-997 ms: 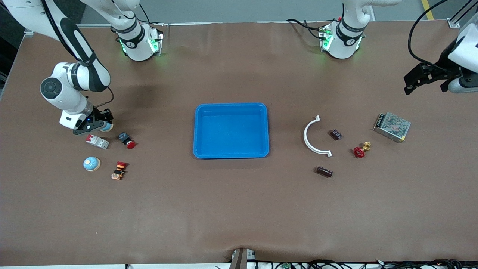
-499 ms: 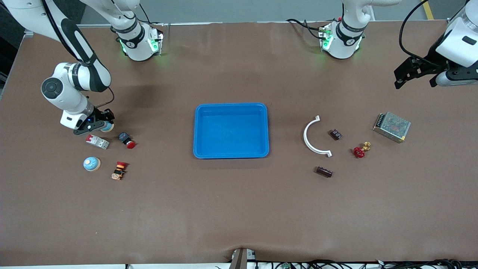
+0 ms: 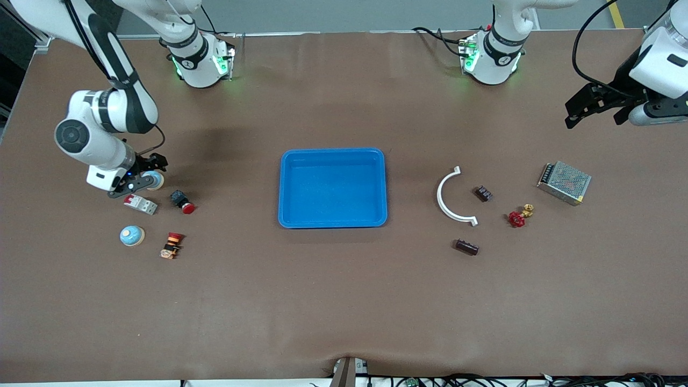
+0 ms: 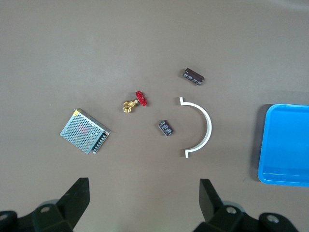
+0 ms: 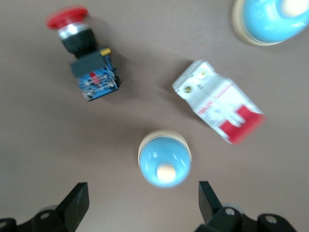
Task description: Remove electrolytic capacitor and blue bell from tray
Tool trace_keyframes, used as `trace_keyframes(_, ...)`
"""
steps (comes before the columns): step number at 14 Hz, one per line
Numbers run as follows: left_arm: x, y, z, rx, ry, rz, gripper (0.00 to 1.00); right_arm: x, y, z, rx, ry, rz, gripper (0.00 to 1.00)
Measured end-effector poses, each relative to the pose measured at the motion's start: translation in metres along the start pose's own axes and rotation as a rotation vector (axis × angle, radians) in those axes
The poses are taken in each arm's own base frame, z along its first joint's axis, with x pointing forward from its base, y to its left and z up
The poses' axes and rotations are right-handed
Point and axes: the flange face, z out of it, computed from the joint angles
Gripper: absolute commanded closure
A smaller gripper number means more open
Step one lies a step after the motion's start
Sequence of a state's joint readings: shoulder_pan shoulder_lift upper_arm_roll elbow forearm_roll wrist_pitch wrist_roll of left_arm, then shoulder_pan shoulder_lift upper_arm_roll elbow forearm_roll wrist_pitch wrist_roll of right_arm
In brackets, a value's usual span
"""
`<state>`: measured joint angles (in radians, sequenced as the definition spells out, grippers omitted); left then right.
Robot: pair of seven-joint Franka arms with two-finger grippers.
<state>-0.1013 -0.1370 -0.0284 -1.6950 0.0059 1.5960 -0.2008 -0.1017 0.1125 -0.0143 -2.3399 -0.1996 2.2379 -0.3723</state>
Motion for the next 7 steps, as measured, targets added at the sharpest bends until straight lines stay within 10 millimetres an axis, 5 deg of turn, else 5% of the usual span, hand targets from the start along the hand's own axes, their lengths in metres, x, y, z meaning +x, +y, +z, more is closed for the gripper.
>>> trace_keyframes(3,0.001,0.000,0.002,0.001,-0.007,-0.001,0.00,0.009,0.018,-0.095,0.004,-0.055,0.050,0.00)
trace_keyframes(7,0.000,-0.001,0.003,0.003,-0.016,-0.001,0.00,0.008,0.044,-0.151,0.066,0.021,0.135,0.00)
